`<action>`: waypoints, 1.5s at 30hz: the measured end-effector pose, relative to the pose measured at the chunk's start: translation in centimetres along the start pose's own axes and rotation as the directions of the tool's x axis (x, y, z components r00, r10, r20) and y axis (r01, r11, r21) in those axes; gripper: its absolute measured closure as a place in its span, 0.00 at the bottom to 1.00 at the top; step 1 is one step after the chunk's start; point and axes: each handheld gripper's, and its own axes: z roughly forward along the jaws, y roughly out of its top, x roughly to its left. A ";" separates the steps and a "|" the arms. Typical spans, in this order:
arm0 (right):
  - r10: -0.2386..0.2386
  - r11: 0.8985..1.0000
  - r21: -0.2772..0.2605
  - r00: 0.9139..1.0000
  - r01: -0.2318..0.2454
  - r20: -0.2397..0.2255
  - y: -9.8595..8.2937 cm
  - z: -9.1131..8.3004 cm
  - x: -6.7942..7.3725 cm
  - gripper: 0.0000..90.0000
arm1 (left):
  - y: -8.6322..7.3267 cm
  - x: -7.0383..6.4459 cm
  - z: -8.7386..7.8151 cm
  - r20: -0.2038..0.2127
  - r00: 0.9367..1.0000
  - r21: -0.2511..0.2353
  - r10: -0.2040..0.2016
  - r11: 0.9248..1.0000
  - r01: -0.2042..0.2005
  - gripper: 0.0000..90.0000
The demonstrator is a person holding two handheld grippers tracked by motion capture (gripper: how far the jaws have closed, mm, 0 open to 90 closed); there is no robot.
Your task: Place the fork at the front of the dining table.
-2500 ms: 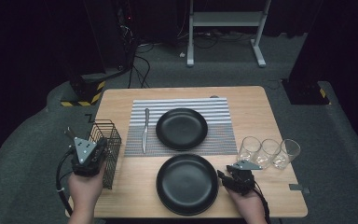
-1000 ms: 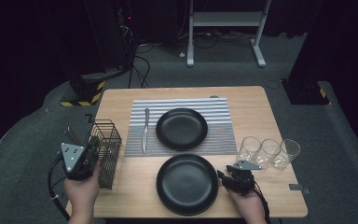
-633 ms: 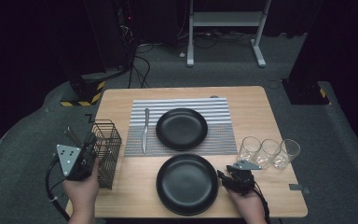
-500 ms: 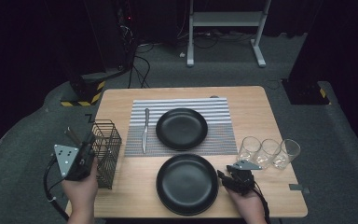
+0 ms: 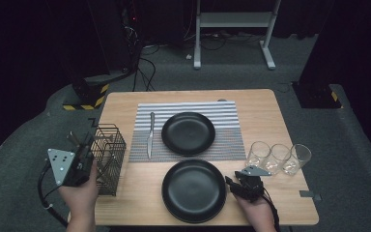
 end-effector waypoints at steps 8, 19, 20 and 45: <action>-0.001 1.000 0.000 1.000 0.001 -0.003 0.0 0.0 0.0 0.58 | 0.7 -0.5 -0.4 -0.004 1.000 -0.043 -0.002 0.999 0.002 0.96; -0.003 1.000 0.000 1.000 0.003 -0.003 0.0 0.0 0.0 0.58 | 2.1 -1.6 -0.4 0.037 0.999 -0.078 -0.010 0.997 0.013 0.97; -0.003 1.000 -0.001 1.000 0.003 -0.003 0.0 0.0 0.0 0.58 | 2.2 -1.8 -0.4 0.042 0.999 -0.081 -0.009 0.997 0.012 0.96; -0.001 1.000 -0.006 1.000 0.000 -0.007 0.0 0.0 0.0 0.58 | 2.9 -8.2 1.4 0.188 0.982 -0.079 0.022 0.997 -0.008 0.96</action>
